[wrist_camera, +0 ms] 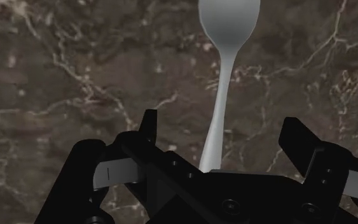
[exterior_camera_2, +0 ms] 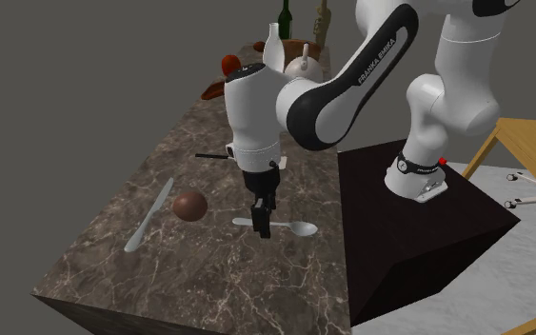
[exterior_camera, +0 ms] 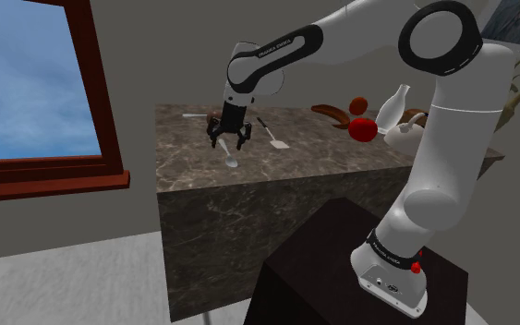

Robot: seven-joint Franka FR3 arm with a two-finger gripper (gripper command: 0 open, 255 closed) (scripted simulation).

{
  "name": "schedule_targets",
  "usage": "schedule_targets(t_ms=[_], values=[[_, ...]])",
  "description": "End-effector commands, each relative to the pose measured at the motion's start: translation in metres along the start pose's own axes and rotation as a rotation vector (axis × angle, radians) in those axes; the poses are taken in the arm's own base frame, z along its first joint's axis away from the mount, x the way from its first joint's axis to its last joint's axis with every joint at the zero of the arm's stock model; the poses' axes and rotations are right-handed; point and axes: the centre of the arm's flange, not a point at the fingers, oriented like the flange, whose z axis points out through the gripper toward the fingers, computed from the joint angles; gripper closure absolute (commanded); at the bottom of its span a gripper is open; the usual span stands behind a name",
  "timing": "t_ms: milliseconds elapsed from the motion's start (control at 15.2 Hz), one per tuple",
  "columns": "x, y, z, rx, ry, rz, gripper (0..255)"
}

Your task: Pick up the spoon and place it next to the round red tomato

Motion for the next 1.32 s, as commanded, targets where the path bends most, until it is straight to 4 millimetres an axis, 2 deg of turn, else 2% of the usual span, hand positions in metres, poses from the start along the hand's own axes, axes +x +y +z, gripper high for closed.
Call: schedule_targets(t_ms=[0,66,660,1254], values=[[0.0,0.0,0.0,0.0,0.0,0.0,0],[0.0,0.0,0.0,0.0,0.0,0.0,255],[0.0,0.0,0.0,0.0,0.0,0.0,255],[-0.007,-0.007,-0.046,0.0,0.0,0.0,255]])
